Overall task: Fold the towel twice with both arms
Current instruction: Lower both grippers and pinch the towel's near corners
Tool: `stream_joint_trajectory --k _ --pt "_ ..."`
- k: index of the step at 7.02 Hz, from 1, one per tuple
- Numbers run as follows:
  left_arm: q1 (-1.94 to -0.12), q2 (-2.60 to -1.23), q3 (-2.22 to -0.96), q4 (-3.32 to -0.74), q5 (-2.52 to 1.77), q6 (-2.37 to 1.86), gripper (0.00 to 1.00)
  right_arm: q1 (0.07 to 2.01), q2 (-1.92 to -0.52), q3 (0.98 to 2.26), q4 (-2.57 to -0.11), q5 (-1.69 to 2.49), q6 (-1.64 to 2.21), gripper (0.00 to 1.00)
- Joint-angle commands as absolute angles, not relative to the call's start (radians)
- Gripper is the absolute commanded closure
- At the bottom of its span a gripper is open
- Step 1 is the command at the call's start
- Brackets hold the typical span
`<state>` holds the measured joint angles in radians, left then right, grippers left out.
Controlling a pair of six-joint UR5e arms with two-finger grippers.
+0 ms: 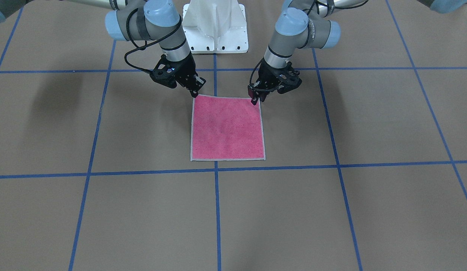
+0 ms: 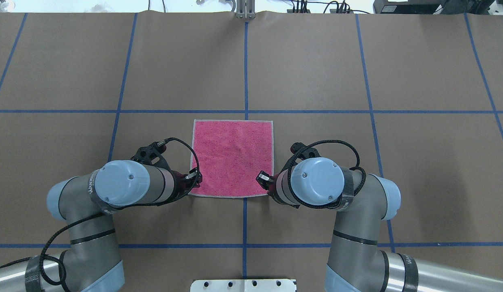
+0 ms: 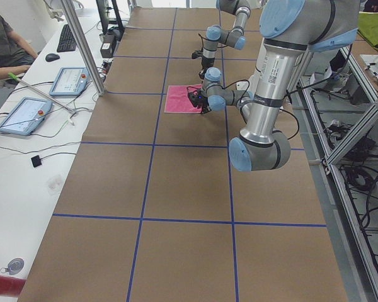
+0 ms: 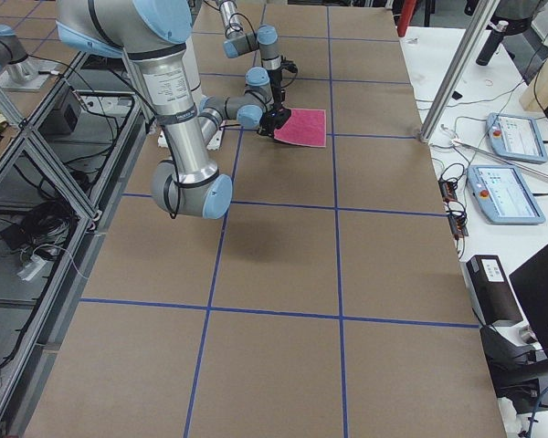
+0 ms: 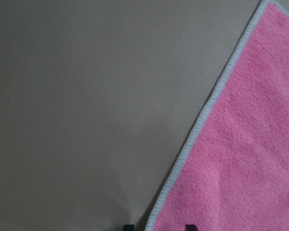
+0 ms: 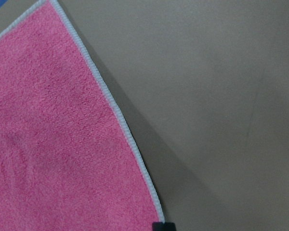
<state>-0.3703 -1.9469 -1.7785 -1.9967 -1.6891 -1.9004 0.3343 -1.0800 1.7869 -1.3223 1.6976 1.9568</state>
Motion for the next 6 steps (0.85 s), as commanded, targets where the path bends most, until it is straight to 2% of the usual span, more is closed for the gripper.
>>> stream_joint_trajectory --k 1,3,6 --pt "-0.354 -1.947 -1.782 -1.993 -1.689 -1.931 0.54 0.334 -1.08 1.787 -1.322 1.697 1.957 1.0" --pt "-0.345 -1.945 -1.786 -1.991 -1.689 -1.934 0.61 0.334 -1.081 1.787 -1.322 1.697 1.957 1.0" --pt "-0.348 -1.942 -1.786 -1.991 -1.687 -1.933 0.61 0.336 -1.083 1.787 -1.322 1.697 1.957 1.0"
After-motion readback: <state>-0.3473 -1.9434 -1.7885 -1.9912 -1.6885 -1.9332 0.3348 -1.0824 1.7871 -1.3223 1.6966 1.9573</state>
